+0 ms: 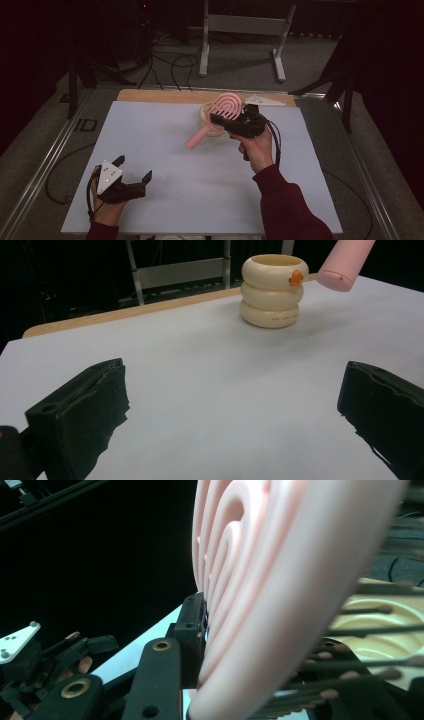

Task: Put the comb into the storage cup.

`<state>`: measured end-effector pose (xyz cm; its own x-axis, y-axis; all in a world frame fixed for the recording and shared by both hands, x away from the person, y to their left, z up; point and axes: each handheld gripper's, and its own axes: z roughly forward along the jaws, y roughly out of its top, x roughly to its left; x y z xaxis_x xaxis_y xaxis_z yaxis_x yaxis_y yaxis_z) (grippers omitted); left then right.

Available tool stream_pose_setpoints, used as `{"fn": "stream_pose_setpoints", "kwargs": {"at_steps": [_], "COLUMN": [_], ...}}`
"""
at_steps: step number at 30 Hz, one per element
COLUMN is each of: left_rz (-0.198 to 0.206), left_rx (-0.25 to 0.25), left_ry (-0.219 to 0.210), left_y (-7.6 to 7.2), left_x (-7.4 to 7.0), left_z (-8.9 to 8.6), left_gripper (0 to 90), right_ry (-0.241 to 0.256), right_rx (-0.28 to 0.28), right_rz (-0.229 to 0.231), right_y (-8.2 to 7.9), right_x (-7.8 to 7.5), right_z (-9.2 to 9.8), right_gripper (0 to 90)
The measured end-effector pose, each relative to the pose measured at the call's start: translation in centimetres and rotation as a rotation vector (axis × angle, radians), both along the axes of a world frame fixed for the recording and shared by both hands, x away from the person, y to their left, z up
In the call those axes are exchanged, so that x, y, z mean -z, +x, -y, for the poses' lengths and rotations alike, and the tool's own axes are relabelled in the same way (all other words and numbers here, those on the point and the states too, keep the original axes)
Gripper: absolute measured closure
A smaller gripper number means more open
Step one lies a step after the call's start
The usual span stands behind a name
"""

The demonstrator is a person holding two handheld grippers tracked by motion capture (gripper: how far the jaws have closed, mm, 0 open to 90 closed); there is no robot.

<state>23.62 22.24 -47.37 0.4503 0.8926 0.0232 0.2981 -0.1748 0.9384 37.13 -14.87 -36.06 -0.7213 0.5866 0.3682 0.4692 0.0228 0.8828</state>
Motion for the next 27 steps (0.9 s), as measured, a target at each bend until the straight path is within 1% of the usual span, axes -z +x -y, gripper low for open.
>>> {"fn": "stream_pose_setpoints", "kwargs": {"at_steps": [3, 9, 14, 17, 19, 23, 25, 27], "left_rz": [-0.002, 0.003, 0.004, 0.005, 0.008, 0.013, 0.011, 0.007], "left_rx": [-0.008, -0.017, -0.028, -0.029, -0.030, -0.034, -0.032, -0.031], "left_ry": [0.004, 0.007, 0.010, 0.010, 0.012, 0.020, 0.016, 0.015], "left_y": [0.0, 0.0, -0.1, -0.1, -0.1, -0.1, -0.1, -0.1], "left_x": [0.2, 0.2, 0.2, 0.2, 0.3, 0.3, 0.3, 0.3], "left_z": [0.2, 0.1, 0.1, 0.1, 0.1, 0.2, 0.2, 0.2], "left_gripper": [0.4, 0.4, 0.4, 0.5, 0.4, 0.4, 0.4, 0.4], "right_ry": [-0.006, -0.003, -0.022, -0.024, -0.033, -0.058, -0.074, -0.079], "right_rx": [0.008, 0.023, 0.039, 0.043, 0.047, 0.056, 0.063, 0.064], "right_rz": [0.001, -0.007, -0.011, -0.016, -0.006, 0.000, 0.007, 0.006], "right_y": [0.5, 1.2, 1.9, 2.3, 2.4, 2.8, 3.1, 3.3], "right_x": [-0.2, -0.3, -0.4, -0.6, -0.8, -1.2, -1.4, -1.5], "right_z": [-0.1, 0.0, 0.1, 0.1, 0.0, -0.1, -0.1, -0.1], "right_gripper": [64.1, 64.1, 64.1, 64.1, 64.2, 64.2, 64.2, 64.2]}}
